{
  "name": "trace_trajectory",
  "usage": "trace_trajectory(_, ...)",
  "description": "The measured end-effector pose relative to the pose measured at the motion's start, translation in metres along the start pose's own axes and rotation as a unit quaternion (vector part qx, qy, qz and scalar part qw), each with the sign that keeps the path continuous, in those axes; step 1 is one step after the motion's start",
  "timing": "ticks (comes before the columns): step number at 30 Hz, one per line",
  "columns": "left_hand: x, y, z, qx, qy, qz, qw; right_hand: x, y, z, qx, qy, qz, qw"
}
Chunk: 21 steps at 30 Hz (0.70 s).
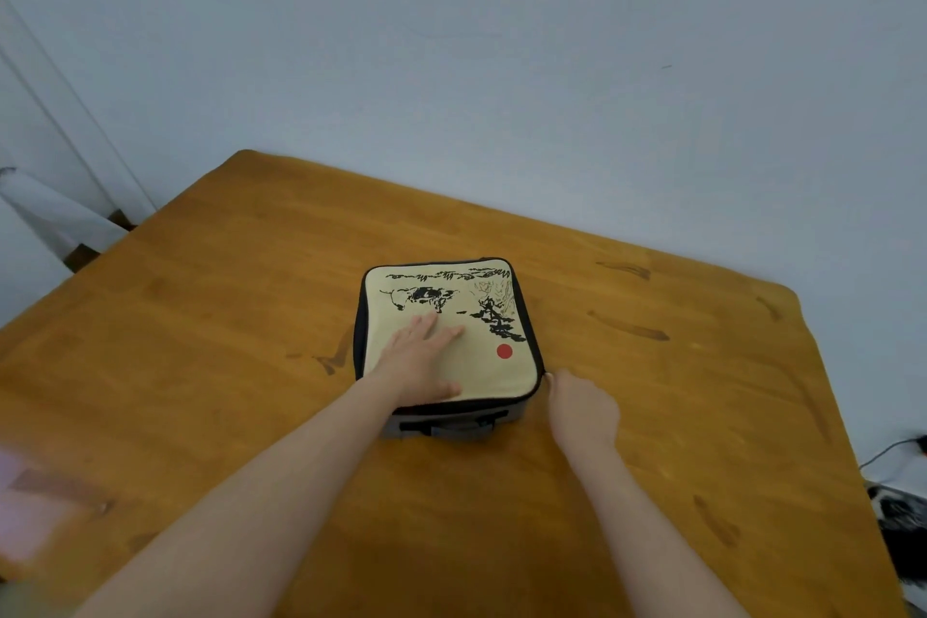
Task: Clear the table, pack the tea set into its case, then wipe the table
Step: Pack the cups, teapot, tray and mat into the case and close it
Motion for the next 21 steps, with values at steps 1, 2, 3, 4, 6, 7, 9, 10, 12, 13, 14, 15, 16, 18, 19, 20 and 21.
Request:
trace_trajectory(1, 0.0, -0.004, 0.002, -0.01, 0.0, -0.014, 1.0, -0.001, -0.007, 0.001, -0.002, -0.004, -0.003, 1.0)
trace_trajectory(2, -0.001, -0.007, 0.003, -0.017, -0.002, -0.027, 1.0, -0.002, -0.014, 0.0, 0.001, -0.006, -0.002, 1.0)
trace_trajectory(3, -0.001, -0.011, 0.003, -0.021, -0.003, -0.037, 0.999, -0.002, -0.021, -0.002, 0.008, -0.006, 0.0, 1.0)
trace_trajectory(4, -0.002, -0.015, 0.002, -0.025, -0.001, -0.044, 0.999, -0.002, -0.027, -0.004, 0.014, -0.003, 0.003, 1.0)
trace_trajectory(6, -0.003, -0.02, 0.001, -0.035, 0.008, -0.05, 0.998, -0.001, -0.041, -0.007, 0.024, 0.006, 0.01, 1.0)
trace_trajectory(7, -0.004, -0.021, 0.001, -0.04, 0.017, -0.051, 0.998, 0.0, -0.048, -0.01, 0.031, 0.01, 0.013, 0.999)
trace_trajectory(9, -0.008, -0.021, 0.0, -0.05, 0.04, -0.053, 0.997, -0.001, -0.062, -0.016, 0.044, 0.012, 0.018, 0.999)
trace_trajectory(10, -0.01, -0.02, -0.001, -0.054, 0.047, -0.054, 0.996, 0.0, -0.07, -0.02, 0.05, 0.011, 0.023, 0.998)
trace_trajectory(12, -0.012, -0.021, -0.003, -0.056, 0.057, -0.057, 0.995, 0.004, -0.089, -0.028, 0.061, 0.015, 0.029, 0.998)
trace_trajectory(13, -0.012, -0.021, -0.003, -0.057, 0.06, -0.056, 0.995, 0.005, -0.099, -0.032, 0.067, 0.022, 0.031, 0.997)
trace_trajectory(14, -0.012, -0.021, -0.003, -0.059, 0.064, -0.055, 0.995, 0.006, -0.11, -0.037, 0.071, 0.031, 0.032, 0.996)
trace_trajectory(15, -0.012, -0.021, -0.003, -0.06, 0.067, -0.054, 0.994, 0.007, -0.121, -0.041, 0.074, 0.038, 0.03, 0.996)
trace_trajectory(16, -0.013, -0.02, -0.003, -0.061, 0.071, -0.054, 0.994, 0.007, -0.132, -0.045, 0.074, 0.045, 0.025, 0.996)
trace_trajectory(18, -0.014, -0.02, -0.003, -0.059, 0.077, -0.056, 0.994, 0.007, -0.152, -0.054, 0.077, 0.057, 0.019, 0.995)
trace_trajectory(19, -0.014, -0.02, -0.003, -0.059, 0.078, -0.057, 0.994, 0.008, -0.16, -0.058, 0.084, 0.067, 0.018, 0.994)
trace_trajectory(20, -0.014, -0.02, -0.002, -0.061, 0.077, -0.056, 0.994, 0.009, -0.166, -0.064, 0.095, 0.079, 0.021, 0.992)
trace_trajectory(21, -0.013, -0.02, -0.002, -0.063, 0.076, -0.056, 0.994, 0.009, -0.171, -0.07, 0.11, 0.094, 0.025, 0.989)
Point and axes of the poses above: each hand's wrist, its own y-axis away from the middle knuckle, its own x-axis out of the back of the hand, z = x × y, the point moved 10 cm from there along -y, towards the middle knuckle, and after that the axes turned 13 degrees about z, right-handed, at the moved point
